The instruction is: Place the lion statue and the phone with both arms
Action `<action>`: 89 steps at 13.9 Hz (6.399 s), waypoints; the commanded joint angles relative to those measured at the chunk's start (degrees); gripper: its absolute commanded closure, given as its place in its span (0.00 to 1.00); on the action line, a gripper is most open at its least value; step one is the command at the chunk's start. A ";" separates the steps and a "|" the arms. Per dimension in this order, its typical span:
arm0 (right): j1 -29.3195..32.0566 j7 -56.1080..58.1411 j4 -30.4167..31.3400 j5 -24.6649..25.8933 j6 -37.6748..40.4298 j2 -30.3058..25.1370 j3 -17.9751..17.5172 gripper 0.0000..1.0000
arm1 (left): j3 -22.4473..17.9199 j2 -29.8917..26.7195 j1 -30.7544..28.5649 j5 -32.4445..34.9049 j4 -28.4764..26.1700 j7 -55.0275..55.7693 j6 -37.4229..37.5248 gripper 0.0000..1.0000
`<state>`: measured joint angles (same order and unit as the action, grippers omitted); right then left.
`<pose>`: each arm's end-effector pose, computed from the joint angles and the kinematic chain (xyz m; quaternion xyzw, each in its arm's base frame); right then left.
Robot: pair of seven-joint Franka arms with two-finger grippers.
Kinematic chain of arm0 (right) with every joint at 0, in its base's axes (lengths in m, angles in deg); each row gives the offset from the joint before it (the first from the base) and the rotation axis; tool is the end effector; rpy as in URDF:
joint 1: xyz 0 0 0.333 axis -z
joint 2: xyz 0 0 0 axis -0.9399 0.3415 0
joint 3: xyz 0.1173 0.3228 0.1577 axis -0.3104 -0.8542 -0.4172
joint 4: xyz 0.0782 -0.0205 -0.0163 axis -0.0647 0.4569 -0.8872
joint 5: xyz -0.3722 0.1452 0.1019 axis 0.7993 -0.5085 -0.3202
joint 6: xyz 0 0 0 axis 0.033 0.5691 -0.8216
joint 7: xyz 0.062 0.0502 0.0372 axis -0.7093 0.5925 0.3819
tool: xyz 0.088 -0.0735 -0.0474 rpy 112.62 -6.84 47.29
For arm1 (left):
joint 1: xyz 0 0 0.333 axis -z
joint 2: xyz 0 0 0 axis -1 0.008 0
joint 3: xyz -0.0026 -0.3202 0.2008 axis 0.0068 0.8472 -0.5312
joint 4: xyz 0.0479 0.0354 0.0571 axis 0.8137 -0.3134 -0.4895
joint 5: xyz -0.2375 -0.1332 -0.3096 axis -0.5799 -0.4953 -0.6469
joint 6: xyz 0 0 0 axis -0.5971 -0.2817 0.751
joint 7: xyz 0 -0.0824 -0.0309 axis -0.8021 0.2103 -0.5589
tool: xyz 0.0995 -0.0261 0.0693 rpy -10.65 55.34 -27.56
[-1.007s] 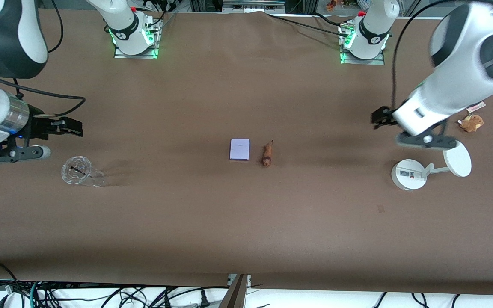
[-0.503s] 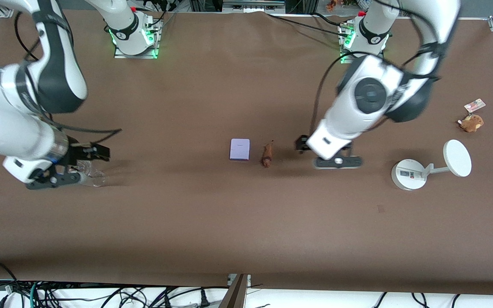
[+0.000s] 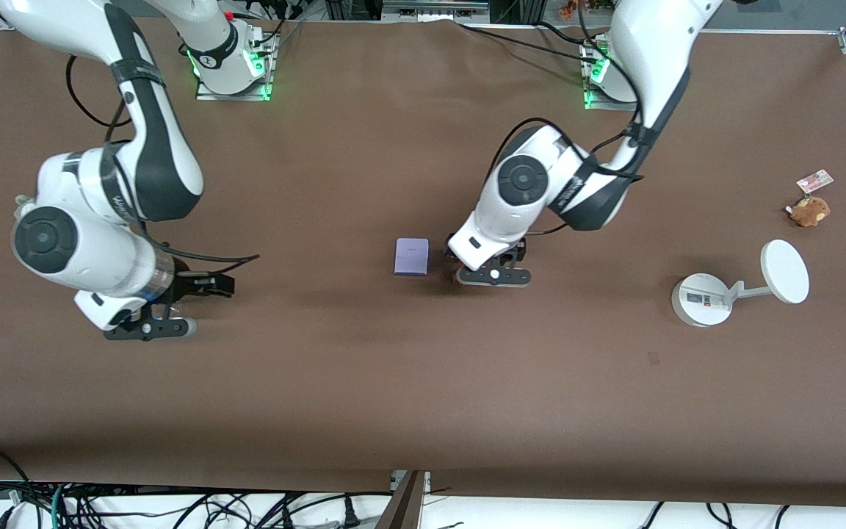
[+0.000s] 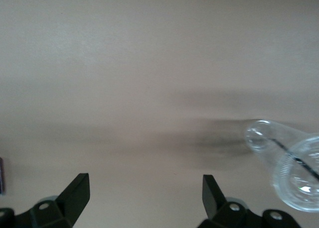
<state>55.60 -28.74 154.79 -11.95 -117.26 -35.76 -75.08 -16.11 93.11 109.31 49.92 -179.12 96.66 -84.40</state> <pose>0.7238 0.1643 0.4097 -0.9992 -0.0216 0.0331 0.0050 0.6016 -0.4300 0.2990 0.9993 -0.0222 -0.0073 0.0287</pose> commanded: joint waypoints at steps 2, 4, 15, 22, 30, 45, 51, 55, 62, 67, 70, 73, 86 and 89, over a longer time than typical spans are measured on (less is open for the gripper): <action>-3.14 -3.76 -1.00 -0.72 -2.78 3.20 0.24 0.00 | -0.47 3.90 2.11 4.30 0.46 3.86 -5.26 0.00; -3.85 -3.85 -0.92 -0.90 -3.05 4.25 0.24 0.00 | -0.73 5.14 3.08 4.91 0.54 4.39 -7.03 0.00; -9.29 -10.60 -0.92 -1.43 -8.04 8.20 0.15 0.00 | -0.90 6.82 2.56 8.79 0.81 5.54 -8.53 0.88; -17.37 -23.44 -1.09 -1.34 -15.00 11.64 0.15 0.00 | -0.64 -3.82 -7.09 8.44 1.68 -2.86 10.35 0.87; -29.25 -36.72 -1.27 -0.90 -24.31 17.87 0.24 0.00 | -0.90 -1.28 -24.24 9.05 0.63 -17.29 9.93 0.87; -30.83 -36.55 -1.36 -0.20 -25.10 20.43 0.24 0.00 | -0.99 0.57 -30.67 13.88 -7.37 -20.30 -0.79 0.84; -30.22 -34.98 -1.79 -0.28 -25.19 19.82 0.94 0.70 | -0.99 0.57 -31.99 13.88 -8.51 -20.30 -2.02 0.83; -23.12 -25.69 -3.11 -0.72 -20.46 17.18 1.03 0.70 | -0.90 0.40 -31.90 13.80 -8.42 -19.51 -1.76 0.00; -5.36 -1.85 -2.15 -0.20 -7.53 13.22 2.25 0.70 | 1.19 -9.07 -31.37 13.53 -7.10 -20.21 8.07 0.00; -0.52 2.65 0.57 -0.02 -9.10 13.48 3.22 0.70 | 5.06 -17.87 -31.99 10.83 -4.40 -20.30 18.77 0.00; 0.10 4.05 2.94 0.07 -12.44 13.66 3.57 0.70 | 4.98 -18.24 -32.07 2.83 4.38 -29.22 29.41 0.00; 0.28 5.81 4.00 0.24 -13.15 14.01 4.37 0.70 | 4.98 -19.55 -33.22 0.44 9.58 -34.89 36.28 0.00; 0.19 7.31 5.77 0.33 -15.61 12.96 5.16 0.00 | -16.10 -34.23 -19.60 -5.54 5.11 -43.60 39.73 0.00; -0.43 7.48 1.73 3.23 -11.94 8.67 5.25 0.00 | -16.46 -37.99 -19.68 -5.54 0.04 -39.57 31.59 0.00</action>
<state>55.34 -21.96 157.82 -10.26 -132.45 -23.01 -69.79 -31.29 59.52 88.98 45.68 -173.15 54.93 -47.34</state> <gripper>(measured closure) 0.000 0.000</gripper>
